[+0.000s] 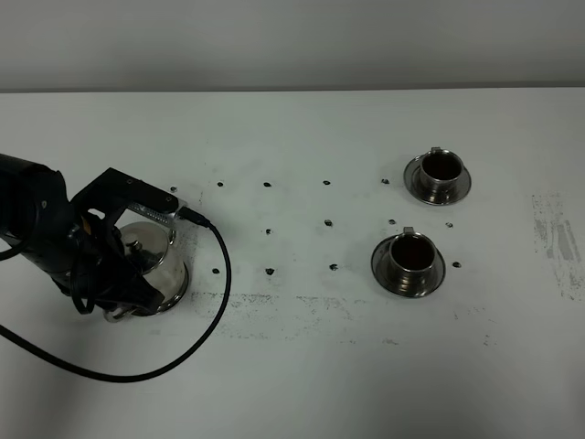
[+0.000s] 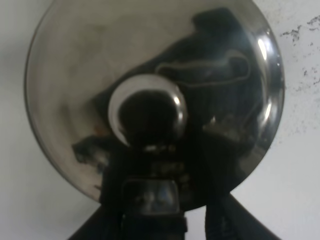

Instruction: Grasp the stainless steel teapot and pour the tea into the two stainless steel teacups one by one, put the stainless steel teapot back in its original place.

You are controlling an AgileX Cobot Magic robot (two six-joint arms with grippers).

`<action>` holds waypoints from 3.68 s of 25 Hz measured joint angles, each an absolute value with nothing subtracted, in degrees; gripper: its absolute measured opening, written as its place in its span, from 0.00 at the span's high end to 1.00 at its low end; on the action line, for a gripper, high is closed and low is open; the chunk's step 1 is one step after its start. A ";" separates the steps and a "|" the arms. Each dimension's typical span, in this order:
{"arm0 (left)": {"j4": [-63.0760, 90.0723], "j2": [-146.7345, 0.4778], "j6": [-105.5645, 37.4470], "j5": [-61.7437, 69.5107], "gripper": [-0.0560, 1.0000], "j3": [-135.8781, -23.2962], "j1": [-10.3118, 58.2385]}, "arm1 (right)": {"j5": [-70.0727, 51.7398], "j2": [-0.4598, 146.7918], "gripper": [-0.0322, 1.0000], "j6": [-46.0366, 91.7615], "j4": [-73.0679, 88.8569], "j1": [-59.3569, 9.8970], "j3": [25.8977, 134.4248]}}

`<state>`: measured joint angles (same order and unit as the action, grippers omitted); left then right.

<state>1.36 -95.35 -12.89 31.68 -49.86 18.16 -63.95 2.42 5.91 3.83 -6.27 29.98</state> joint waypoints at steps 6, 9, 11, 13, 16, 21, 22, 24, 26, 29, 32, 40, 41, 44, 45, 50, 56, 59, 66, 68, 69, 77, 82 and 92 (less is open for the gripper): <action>1.36 -95.35 -12.68 31.75 0.62 -49.86 18.16 | -63.95 2.42 0.59 5.91 3.83 -6.27 29.98; 1.36 -95.35 -12.61 31.75 0.60 -49.86 18.16 | -63.95 2.42 0.59 5.91 3.83 -6.27 29.98; 1.36 -95.35 -12.56 31.81 0.57 -49.86 18.16 | -63.95 2.42 0.59 5.91 3.83 -6.27 29.98; 1.36 -95.35 -12.50 31.86 0.54 -49.86 18.16 | -63.95 2.42 0.59 5.91 3.83 -6.27 29.98; 1.36 -95.35 -12.45 31.91 0.50 -49.86 18.16 | -63.95 2.42 0.59 5.91 3.83 -6.27 29.98; 1.36 -93.99 -12.45 32.35 0.48 -49.86 18.16 | -63.95 2.42 0.59 5.91 3.83 -6.27 29.98; 1.36 -92.99 -12.45 32.55 0.48 -49.86 18.16 | -63.95 2.42 0.59 5.91 3.83 -6.27 29.98; 1.41 -90.64 -12.45 33.27 0.48 -49.86 18.16 | -63.95 2.42 0.59 5.91 3.83 -6.27 29.98; 1.41 -87.93 -12.45 33.72 0.48 -49.86 18.16 | -63.95 2.42 0.59 5.91 3.83 -6.27 29.98; 0.96 -83.12 -12.45 33.97 0.48 -49.86 18.16 | -63.95 2.42 0.59 5.91 3.83 -6.27 29.98; 0.00 -79.16 -12.45 34.02 0.48 -49.86 18.16 | -63.95 2.42 0.59 5.91 3.83 -6.27 29.98; -0.30 -76.26 -12.45 35.53 0.48 -49.86 18.16 | -63.95 2.42 0.59 5.91 3.83 -6.27 29.98; -0.30 -76.21 -12.38 36.33 0.48 -49.86 18.16 | -63.95 2.42 0.59 5.91 3.83 -6.27 29.98; -0.35 -75.22 -9.73 38.16 0.48 -49.86 18.16 | -63.95 2.42 0.59 5.91 3.83 -6.27 29.98; -0.68 -74.37 -8.24 38.22 0.48 -49.82 18.16 | -63.95 2.42 0.59 5.91 3.83 -6.27 29.98; -3.96 -67.54 -0.48 40.79 0.48 -49.82 18.16 | -63.95 2.42 0.59 5.91 3.83 -6.27 29.98; -3.75 -58.70 4.99 54.09 0.48 -49.82 16.06 | -63.95 2.42 0.59 5.91 3.83 -6.27 29.98; -1.09 -52.96 5.11 63.00 0.48 -48.77 10.90 | -63.95 2.42 0.59 5.91 3.83 -6.27 29.98; -1.23 -34.17 5.17 63.02 0.48 -35.86 5.99 | -63.95 2.42 0.59 5.91 3.83 -6.27 29.98; -1.86 -29.15 5.17 62.42 0.48 -32.74 5.99 | -63.95 2.42 0.59 5.91 3.83 -6.27 29.98; -2.00 -26.66 5.17 62.12 0.48 -31.45 5.99 | -63.95 2.42 0.59 5.91 3.83 -6.27 29.98; -1.71 -13.58 4.20 60.56 0.48 -26.40 4.17 | -63.95 2.42 0.59 5.91 3.83 -6.27 29.98; -1.07 -9.30 3.63 60.51 0.48 -26.00 2.43 | -63.95 2.42 0.59 5.91 3.83 -6.27 29.98; -1.19 -0.93 3.63 60.51 0.48 -26.00 2.36 | -63.95 2.42 0.59 5.91 3.83 -6.27 29.98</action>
